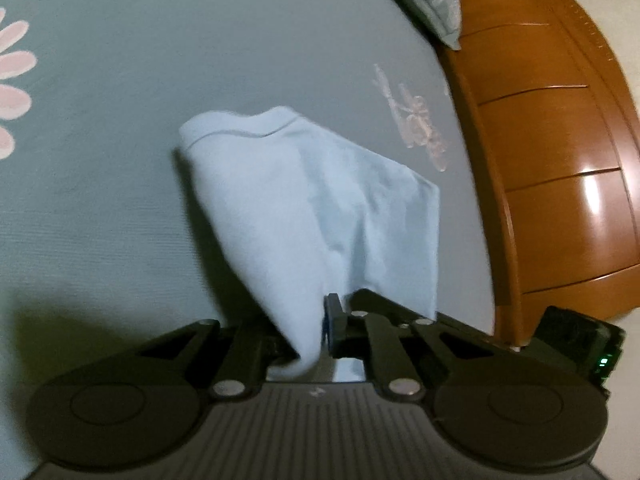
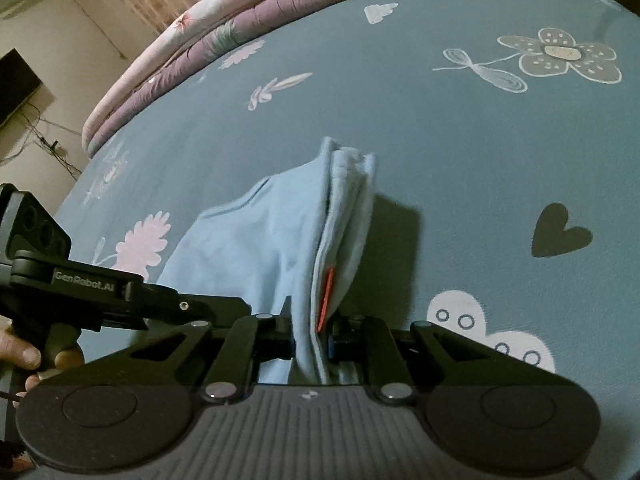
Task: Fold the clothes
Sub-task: 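Close both grippers on the shirt's other edge, then lift the gripped edge with both grippers above the bedspread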
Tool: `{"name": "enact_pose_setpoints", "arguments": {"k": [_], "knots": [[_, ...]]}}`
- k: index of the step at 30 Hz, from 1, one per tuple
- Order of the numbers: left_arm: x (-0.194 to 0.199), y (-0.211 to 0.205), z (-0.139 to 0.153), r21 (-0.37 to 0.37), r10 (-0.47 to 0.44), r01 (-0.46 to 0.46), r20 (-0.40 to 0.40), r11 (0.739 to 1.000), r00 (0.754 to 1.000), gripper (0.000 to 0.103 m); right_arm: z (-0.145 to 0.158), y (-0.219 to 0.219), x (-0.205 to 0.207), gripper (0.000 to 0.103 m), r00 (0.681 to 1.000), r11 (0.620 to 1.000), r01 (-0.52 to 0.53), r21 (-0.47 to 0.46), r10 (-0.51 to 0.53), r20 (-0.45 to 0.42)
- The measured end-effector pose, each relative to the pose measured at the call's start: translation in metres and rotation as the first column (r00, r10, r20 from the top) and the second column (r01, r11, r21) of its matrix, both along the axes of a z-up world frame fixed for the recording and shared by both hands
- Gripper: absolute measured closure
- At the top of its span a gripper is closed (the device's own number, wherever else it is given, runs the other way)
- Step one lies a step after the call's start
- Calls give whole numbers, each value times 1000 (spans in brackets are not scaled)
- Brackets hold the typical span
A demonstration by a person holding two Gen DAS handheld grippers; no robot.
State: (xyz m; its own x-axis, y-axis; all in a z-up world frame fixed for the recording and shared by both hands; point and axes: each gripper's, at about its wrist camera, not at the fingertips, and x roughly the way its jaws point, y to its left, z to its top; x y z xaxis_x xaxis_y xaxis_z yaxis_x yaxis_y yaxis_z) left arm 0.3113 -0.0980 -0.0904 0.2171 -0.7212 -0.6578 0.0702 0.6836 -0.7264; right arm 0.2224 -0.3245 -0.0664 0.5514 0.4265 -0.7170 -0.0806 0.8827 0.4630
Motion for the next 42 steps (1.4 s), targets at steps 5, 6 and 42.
{"name": "enact_pose_setpoints", "arguments": {"k": [5,6,42], "knots": [[-4,-6,17,-26,-17,18,37,999,999,95,13,-11,-2,86,1000,1000,23,-7,-22,17],[-4,-7,19,-31,-22,23,42,999,999,95,15,-14,-4,86,999,1000,26,-9,-26,20],[48,-234,60,-116,-433,440,87,890,897,95,100,-201,-38,87,968,920,249,-302,-244,55]]}}
